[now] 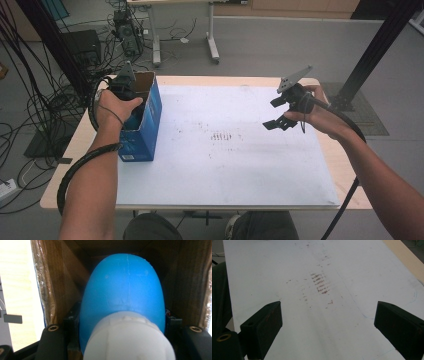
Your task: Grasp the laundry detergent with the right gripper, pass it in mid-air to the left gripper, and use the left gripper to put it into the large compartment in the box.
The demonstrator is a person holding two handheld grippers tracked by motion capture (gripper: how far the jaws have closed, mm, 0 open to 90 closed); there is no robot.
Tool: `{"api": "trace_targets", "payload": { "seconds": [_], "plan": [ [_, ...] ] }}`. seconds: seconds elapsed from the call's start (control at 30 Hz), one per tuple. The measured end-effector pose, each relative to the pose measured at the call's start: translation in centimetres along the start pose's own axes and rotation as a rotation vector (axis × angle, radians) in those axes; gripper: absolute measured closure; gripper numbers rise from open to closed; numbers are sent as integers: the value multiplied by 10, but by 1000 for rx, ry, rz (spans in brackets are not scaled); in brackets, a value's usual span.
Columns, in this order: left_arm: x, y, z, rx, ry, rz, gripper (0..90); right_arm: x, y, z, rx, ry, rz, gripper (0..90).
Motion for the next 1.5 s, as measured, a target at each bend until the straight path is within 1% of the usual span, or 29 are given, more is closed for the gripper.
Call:
{"api": "trace_targets", "payload": {
  "seconds": [0.5, 1.5],
  "plan": [
    [0, 0, 0, 2, 1, 1, 368, -1, 4, 2, 9, -1, -1, 80],
    [-1, 0, -1, 7, 5, 0, 368, -1, 0, 0, -1, 3, -9, 80]
  ]
}}
Point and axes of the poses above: each handheld gripper's, and its own axes: y roughly forward along the jaws, x roughly out of its top, z roughly to its left, the point moved 10 cm from there along y, roughly forward along the jaws, and after that the axes turned 11 degrees about -z, right-handed, at the moved point
